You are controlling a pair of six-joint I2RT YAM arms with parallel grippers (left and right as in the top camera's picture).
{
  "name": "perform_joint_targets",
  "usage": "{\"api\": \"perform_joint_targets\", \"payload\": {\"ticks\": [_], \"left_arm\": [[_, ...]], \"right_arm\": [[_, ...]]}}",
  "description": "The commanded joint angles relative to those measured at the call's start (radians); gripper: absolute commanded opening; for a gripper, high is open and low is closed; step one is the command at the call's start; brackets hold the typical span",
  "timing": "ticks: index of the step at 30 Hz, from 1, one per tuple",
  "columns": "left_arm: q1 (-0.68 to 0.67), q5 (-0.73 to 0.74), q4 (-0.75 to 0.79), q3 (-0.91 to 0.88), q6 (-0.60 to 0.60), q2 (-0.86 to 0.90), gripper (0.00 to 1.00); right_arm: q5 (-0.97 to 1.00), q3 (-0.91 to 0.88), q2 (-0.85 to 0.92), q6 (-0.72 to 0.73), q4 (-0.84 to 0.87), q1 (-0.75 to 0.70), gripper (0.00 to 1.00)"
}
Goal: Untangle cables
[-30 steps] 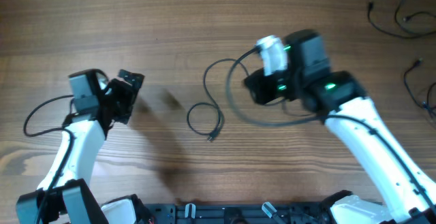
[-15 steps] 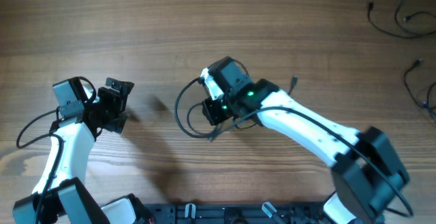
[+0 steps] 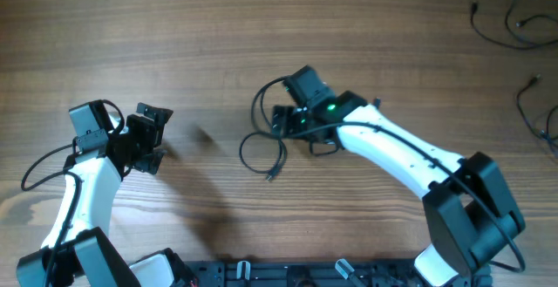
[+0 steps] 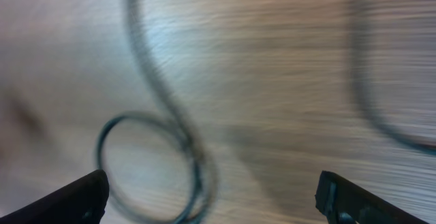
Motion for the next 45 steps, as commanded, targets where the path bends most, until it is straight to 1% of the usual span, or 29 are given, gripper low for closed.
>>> {"api": "perform_joint_targets", "payload": {"ticks": [1,6,10,13,14,15,17,19,22,27,28,29,33,35,36,37,45], "left_arm": [[0.006,-0.007,-0.001,0.01,0.019,-0.012,1.0],[0.006,-0.007,-0.001,0.01,0.019,-0.012,1.0],[0.006,-0.007,-0.001,0.01,0.019,-0.012,1.0],[0.006,-0.007,-0.001,0.01,0.019,-0.012,1.0],[0.006,-0.007,-0.001,0.01,0.019,-0.012,1.0],[0.006,-0.007,-0.001,0.01,0.019,-0.012,1.0],[0.006,-0.007,-0.001,0.01,0.019,-0.012,1.0],[0.006,-0.007,-0.001,0.01,0.019,-0.012,1.0],[0.006,-0.007,-0.001,0.01,0.019,-0.012,1.0],[0.006,-0.034,-0.001,0.01,0.019,-0.012,1.0],[0.006,-0.043,-0.001,0.01,0.019,-0.012,1.0],[0.006,-0.051,-0.001,0.01,0.019,-0.012,1.0],[0.006,-0.051,-0.001,0.01,0.019,-0.012,1.0],[0.006,-0.051,-0.001,0.01,0.019,-0.012,1.0],[0.006,-0.051,-0.001,0.01,0.019,-0.012,1.0],[0.006,-0.051,-0.001,0.01,0.019,-0.012,1.0],[0.006,-0.051,-0.001,0.01,0.019,-0.012,1.0]], "right_arm": [[0.093,0.002,0.0,0.092,-0.011,-0.078,1.0],[0.098,0.002,0.0,0.09,-0.017,-0.212,1.0],[0.118,0.002,0.002,0.091,-0.029,-0.277,1.0],[0.184,0.002,0.005,0.094,-0.057,-0.317,0.92],[0.203,0.002,0.01,0.093,-0.059,-0.328,0.91],[0.215,0.002,0.01,0.092,-0.06,-0.338,0.88],[0.242,0.0,0.018,0.092,-0.06,-0.353,0.74],[0.259,-0.005,0.025,0.092,-0.058,-0.365,0.63],[0.282,-0.026,0.039,0.091,-0.045,-0.376,0.62],[0.306,-0.066,0.077,0.086,-0.028,-0.405,0.56],[0.306,-0.069,0.089,0.069,-0.019,-0.408,0.52],[0.294,-0.074,0.106,0.002,0.011,-0.408,0.48],[0.222,-0.077,0.14,-0.12,0.069,-0.408,0.48],[0.168,-0.077,0.157,-0.147,0.088,-0.408,0.29],[0.139,-0.077,0.163,-0.145,0.093,-0.408,0.11],[0.125,-0.077,0.17,-0.145,0.098,-0.408,0.04],[-0.042,-0.072,0.166,-0.202,0.138,-0.408,0.04]]}}
